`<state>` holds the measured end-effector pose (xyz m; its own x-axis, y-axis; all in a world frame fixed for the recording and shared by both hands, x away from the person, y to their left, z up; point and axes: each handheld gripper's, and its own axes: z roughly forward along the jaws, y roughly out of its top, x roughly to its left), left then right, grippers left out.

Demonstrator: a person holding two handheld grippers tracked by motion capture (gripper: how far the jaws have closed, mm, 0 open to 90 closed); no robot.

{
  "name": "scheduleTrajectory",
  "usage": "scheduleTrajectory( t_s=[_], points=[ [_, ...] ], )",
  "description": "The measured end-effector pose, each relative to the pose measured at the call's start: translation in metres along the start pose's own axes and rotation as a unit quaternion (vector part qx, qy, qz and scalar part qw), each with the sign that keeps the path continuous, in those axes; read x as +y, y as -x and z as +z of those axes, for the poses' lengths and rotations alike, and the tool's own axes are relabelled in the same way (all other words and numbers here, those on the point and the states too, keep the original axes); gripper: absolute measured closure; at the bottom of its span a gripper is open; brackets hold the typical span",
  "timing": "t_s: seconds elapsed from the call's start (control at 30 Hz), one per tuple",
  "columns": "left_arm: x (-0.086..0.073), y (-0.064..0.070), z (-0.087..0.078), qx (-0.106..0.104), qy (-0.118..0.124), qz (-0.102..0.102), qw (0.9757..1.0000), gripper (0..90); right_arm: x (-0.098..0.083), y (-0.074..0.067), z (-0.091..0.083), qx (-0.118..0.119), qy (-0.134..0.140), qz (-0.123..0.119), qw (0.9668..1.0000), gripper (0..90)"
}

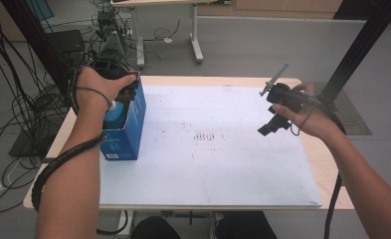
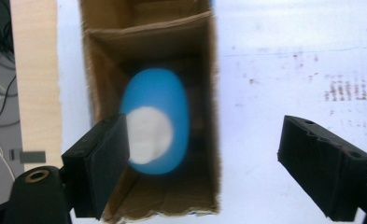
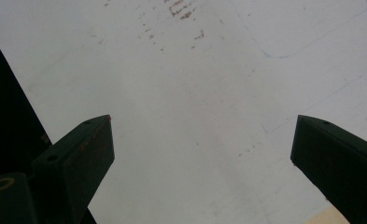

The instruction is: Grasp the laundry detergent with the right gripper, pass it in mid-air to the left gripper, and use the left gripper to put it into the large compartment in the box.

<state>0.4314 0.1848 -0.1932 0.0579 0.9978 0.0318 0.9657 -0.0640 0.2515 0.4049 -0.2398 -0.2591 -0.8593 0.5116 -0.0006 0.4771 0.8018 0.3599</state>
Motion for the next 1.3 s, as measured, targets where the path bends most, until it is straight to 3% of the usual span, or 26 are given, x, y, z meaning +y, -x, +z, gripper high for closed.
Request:
scheduleTrajectory(
  t_s=[0.43, 0.77, 0.97, 1.3],
  points=[
    [0.017, 0.046, -0.006, -0.025, 0.015, 0.052, 0.9982, 8.8, 0.0, 0.005, -0.001, 0.0, -0.002, 0.003, 1.0, 5.9],
    [0.03, 0.078, -0.005, -0.029, 0.025, 0.084, 0.9957, 7.9, -0.004, 0.009, 0.0, 0.003, -0.007, 0.01, 0.9999, 5.9],
    [0.034, 0.092, -0.006, -0.028, 0.027, 0.098, 0.9945, 8.1, -0.007, 0.012, -0.002, 0.003, -0.005, 0.012, 0.9999, 6.0],
    [0.036, 0.102, -0.002, -0.031, 0.023, 0.104, 0.9938, 8.2, -0.012, 0.014, -0.002, 0.003, -0.006, 0.014, 0.9999, 6.0]
  ],
)
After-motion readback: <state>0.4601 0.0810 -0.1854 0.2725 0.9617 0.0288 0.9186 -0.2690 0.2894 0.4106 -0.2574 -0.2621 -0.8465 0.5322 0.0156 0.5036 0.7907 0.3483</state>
